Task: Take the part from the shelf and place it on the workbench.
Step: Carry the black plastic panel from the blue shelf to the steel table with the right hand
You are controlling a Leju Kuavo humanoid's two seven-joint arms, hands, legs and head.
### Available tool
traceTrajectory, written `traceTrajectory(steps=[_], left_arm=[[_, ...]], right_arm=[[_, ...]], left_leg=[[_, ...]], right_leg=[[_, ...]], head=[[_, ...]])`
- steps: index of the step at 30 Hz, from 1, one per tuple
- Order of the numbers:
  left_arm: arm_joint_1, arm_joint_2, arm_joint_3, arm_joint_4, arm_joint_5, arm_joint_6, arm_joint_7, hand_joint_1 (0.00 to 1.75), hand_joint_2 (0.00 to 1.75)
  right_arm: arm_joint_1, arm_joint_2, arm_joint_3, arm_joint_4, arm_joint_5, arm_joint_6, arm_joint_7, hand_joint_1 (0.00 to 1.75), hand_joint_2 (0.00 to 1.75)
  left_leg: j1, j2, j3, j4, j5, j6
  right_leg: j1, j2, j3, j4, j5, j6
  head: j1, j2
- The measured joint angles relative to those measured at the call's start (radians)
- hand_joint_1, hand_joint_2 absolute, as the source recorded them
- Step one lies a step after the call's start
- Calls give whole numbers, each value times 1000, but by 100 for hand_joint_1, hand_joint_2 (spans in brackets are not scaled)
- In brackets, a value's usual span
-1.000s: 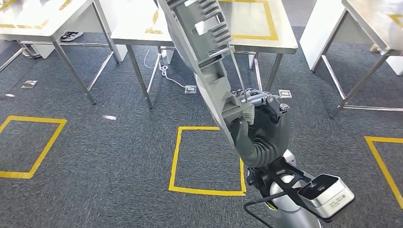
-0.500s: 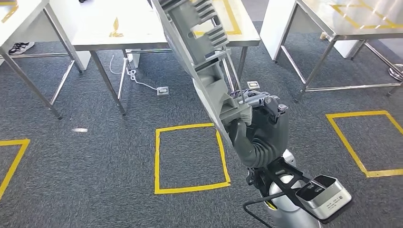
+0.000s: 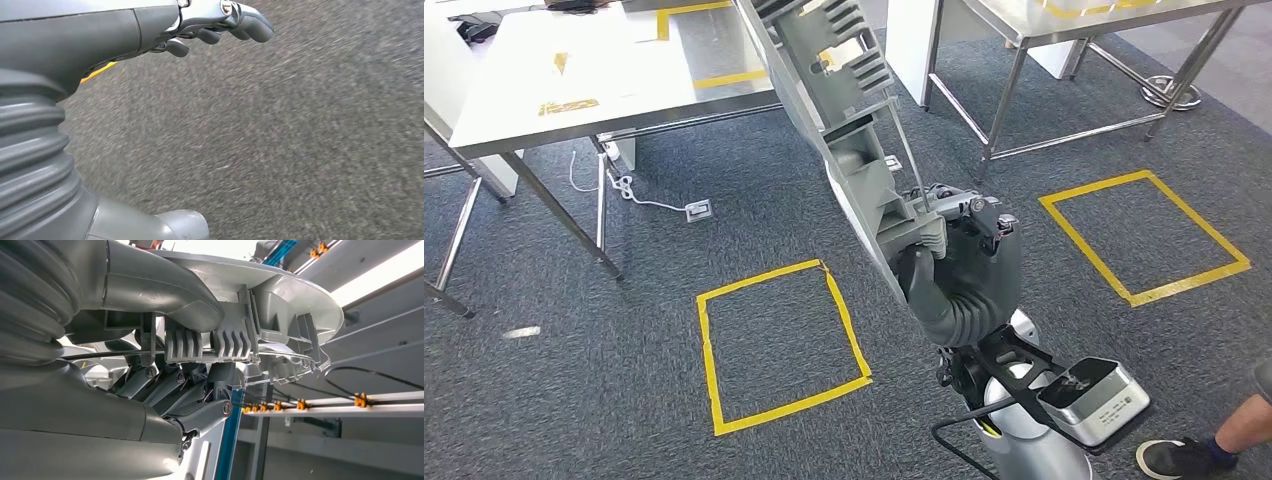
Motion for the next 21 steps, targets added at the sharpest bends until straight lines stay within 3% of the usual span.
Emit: traceTrajectory(steps=[2, 3, 5, 7, 9, 11, 12, 13, 14, 17, 18, 21], left_arm=[[-3, 1, 0, 0, -1, 3, 0, 0, 175], [-3, 2, 0, 0, -3, 5, 0, 0, 175], [-3, 1, 0, 0, -8, 5, 0, 0, 175], [-3, 0, -1, -1, -11, 6, 0, 0, 175], [-2, 0, -1, -2, -13, 7, 1, 0, 175], [1, 0, -1, -1, -14, 8, 2, 0, 175], [3, 0, -1, -1, -14, 8, 2, 0, 175], [3, 0, -1, -1, -14, 8, 2, 0, 175], [3, -1, -1, 0, -14, 8, 2, 0, 175], [2, -1, -1, 0, -14, 8, 2, 0, 175], [2, -1, -1, -1, -14, 8, 2, 0, 175], [1, 0, -1, -1, -10, 15, 4, 0, 175]], right_arm=[[0, 0, -1, 1, 7, -9, 0, 166, 175], [1, 0, -1, 1, 12, -13, 0, 166, 175], [3, 1, -2, 1, 16, -16, 0, 166, 175], [6, 0, -3, 1, 16, -16, 0, 166, 175], [7, 0, -4, 2, 16, -16, 0, 166, 175], [9, 0, -5, 4, 16, -16, 0, 166, 175], [10, 0, -5, 5, 16, -16, 0, 166, 175], [11, 0, -5, 6, 16, -16, 0, 166, 175], [11, 0, -5, 6, 16, -16, 0, 166, 175], [11, 0, -6, 7, 16, -16, 0, 166, 175], [11, 0, -7, 7, 16, -15, 0, 166, 175], [10, 1, -9, 7, 15, -10, 0, 166, 175]], left_leg=[[-2, -11, 50, -126, 53, 8], [-4, -15, 61, -157, 60, 11], [-6, -15, 62, -165, 62, 18], [-4, -10, 65, -171, 69, 31], [0, -2, 65, -175, 75, 40], [0, 6, 62, -174, 75, 42], [0, 10, 61, -173, 75, 42], [0, 14, 61, -172, 74, 41], [1, 17, 61, -171, 73, 39], [1, 22, 60, -162, 66, 25], [-2, 23, 59, -159, 62, 22], [-6, 24, 59, -161, 58, 28]], right_leg=[[2, 11, -2, 5, -2, 7], [3, 14, -3, 6, -2, 13], [2, 17, -6, 4, -1, 26], [0, -1, -11, 18, -11, 36], [-1, -35, -48, 100, -62, 45], [-4, -52, -112, 235, -127, 54], [-6, -54, -134, 283, -141, 57], [-8, -55, -138, 292, -135, 59], [-10, -57, -120, 257, -110, 60], [-11, -69, -13, 58, -33, 55], [-10, -71, 4, 24, -25, 51], [-8, -68, 7, 11, -23, 41]], head=[[-2, 0], [-3, 0], [-4, 0], [-3, 0], [1, 0], [3, 0], [3, 0], [3, 0], [3, 0], [2, 0], [2, 0], [-2, 0]])
